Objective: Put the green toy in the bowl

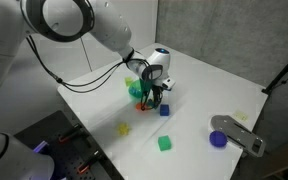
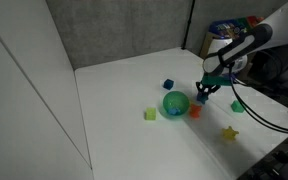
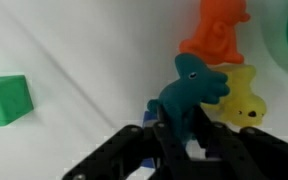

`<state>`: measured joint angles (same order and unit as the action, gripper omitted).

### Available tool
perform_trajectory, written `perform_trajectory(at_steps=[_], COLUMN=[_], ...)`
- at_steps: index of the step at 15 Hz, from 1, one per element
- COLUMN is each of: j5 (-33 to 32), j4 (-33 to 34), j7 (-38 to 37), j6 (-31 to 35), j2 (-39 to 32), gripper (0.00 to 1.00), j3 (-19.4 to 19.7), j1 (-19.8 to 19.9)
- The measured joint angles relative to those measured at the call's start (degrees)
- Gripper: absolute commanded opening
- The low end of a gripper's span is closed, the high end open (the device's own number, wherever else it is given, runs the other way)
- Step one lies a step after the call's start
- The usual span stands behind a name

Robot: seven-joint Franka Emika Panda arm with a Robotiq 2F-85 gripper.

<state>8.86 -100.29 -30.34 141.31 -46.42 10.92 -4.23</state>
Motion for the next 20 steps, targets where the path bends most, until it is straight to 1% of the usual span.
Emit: perform_trajectory(at_steps=[4,10,14,20], j5=[-0.16,-0.57,-0.58,-0.58], j4=[-0.05,-0.22,-0.23,-0.14], j7=[-0.54,-1.79,-1.94,-1.95], j6=[-0.44,-2.94,-3.91,-4.61], j2=[3.83,9.08,10.45,10.36], gripper=[0.09,0.09,0.09,0.09], j3=[0.05,-0.45,-2.29,-5.37], j1=[-1.44,-4.09,-5.12,-5.45])
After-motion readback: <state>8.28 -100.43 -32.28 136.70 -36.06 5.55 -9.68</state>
